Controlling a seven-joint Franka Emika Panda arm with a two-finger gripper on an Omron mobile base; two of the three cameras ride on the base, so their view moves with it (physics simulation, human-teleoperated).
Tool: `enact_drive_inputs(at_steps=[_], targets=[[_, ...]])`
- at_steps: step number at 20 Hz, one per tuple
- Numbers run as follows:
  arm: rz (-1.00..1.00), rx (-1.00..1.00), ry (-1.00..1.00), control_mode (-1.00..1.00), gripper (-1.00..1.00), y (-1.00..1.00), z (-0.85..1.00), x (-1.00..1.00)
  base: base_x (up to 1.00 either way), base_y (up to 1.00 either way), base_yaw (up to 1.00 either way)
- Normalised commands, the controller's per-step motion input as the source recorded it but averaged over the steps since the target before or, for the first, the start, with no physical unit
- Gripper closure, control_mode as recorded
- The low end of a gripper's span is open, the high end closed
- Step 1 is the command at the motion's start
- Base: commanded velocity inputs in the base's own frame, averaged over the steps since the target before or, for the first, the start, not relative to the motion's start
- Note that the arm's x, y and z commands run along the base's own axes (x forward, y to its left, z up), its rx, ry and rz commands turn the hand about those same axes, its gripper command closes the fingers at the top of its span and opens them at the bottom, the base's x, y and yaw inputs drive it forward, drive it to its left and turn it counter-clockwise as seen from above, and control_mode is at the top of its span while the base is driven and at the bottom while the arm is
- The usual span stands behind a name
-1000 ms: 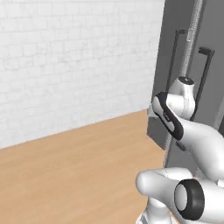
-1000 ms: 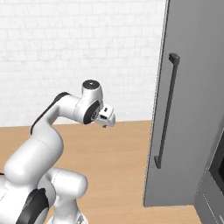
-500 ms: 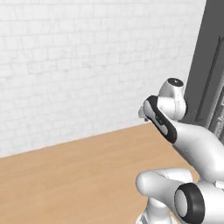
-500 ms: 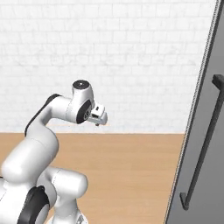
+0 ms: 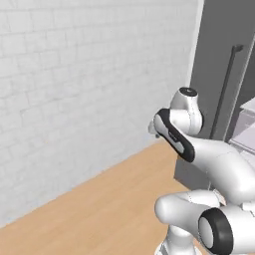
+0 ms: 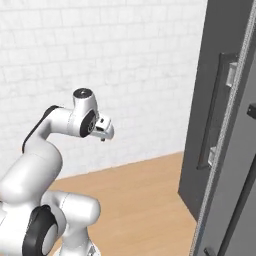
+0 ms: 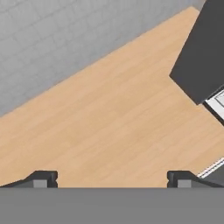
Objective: Place one tomato and one fish in each tupperware on the nearby counter, to pack two identical lunches.
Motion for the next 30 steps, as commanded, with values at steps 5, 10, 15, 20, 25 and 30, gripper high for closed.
enact_drive_inputs(at_steps=[5, 10, 15, 20, 25, 30], targets=[[0.00, 0.00, 0.00, 1.00, -1.00, 0.00, 0.00, 0.00, 0.69, 0.57, -0.90], [0.00, 0.00, 0.00, 1.00, -1.00, 0.00, 0.00, 0.00, 0.57, 0.55, -0.91], [0.00, 0.00, 0.00, 1.00, -1.00, 0.00, 0.00, 0.00, 0.16, 0.45, -0.93], [0.00, 0.00, 0.00, 1.00, -1.00, 0.00, 0.00, 0.00, 0.03, -0.05, -0.76], [0.00, 0.00, 0.00, 1.00, -1.00, 0.00, 0.00, 0.00, 0.36, 0.33, -0.05], [0.00, 0.00, 0.00, 1.00, -1.00, 0.00, 0.00, 0.00, 0.64, 0.53, 0.00]])
